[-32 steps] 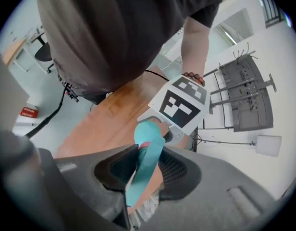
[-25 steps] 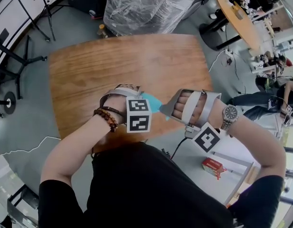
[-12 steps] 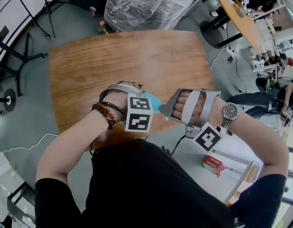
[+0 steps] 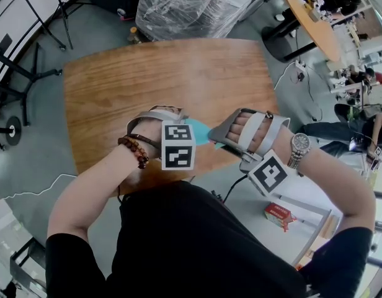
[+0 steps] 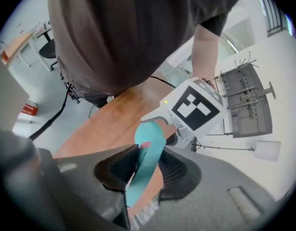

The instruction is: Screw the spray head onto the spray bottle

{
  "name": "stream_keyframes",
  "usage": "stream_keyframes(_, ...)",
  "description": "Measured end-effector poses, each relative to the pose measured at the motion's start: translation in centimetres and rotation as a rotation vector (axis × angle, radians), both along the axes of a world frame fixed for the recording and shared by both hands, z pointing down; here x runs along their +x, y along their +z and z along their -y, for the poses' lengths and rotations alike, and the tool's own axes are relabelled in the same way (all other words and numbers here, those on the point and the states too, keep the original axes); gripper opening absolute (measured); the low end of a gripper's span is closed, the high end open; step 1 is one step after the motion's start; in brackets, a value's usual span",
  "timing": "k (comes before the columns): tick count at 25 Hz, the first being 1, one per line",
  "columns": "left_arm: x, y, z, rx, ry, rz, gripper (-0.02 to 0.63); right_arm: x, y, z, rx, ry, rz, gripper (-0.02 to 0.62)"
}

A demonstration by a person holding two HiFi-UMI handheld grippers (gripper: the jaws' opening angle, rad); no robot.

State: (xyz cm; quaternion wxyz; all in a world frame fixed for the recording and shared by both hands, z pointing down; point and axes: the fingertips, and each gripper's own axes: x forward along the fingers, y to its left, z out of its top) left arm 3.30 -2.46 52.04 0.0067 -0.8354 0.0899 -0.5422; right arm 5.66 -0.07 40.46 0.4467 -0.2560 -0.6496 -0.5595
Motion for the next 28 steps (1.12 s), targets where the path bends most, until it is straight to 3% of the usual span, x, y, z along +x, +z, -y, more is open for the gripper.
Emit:
stream_keyframes(6,-0.2,0.1,0.6,0.019,-0.061,0.009,0.408,0.3,0.7,1.1,-0.075,0.193,-0.048,0.121)
stream_keyframes(14,-0.2,-0.2,1.9,0.071,-0.143,-0.017,0.405,-0.4,0.1,2.7,-0.332,0.57,-0.004,0.123)
stream_keyframes(28,-1.5,-0.5,4.9,0.266,-0.264,0.05,0.405,0.0,0.8,6.6,-0.939,1.47,0.125,0.123)
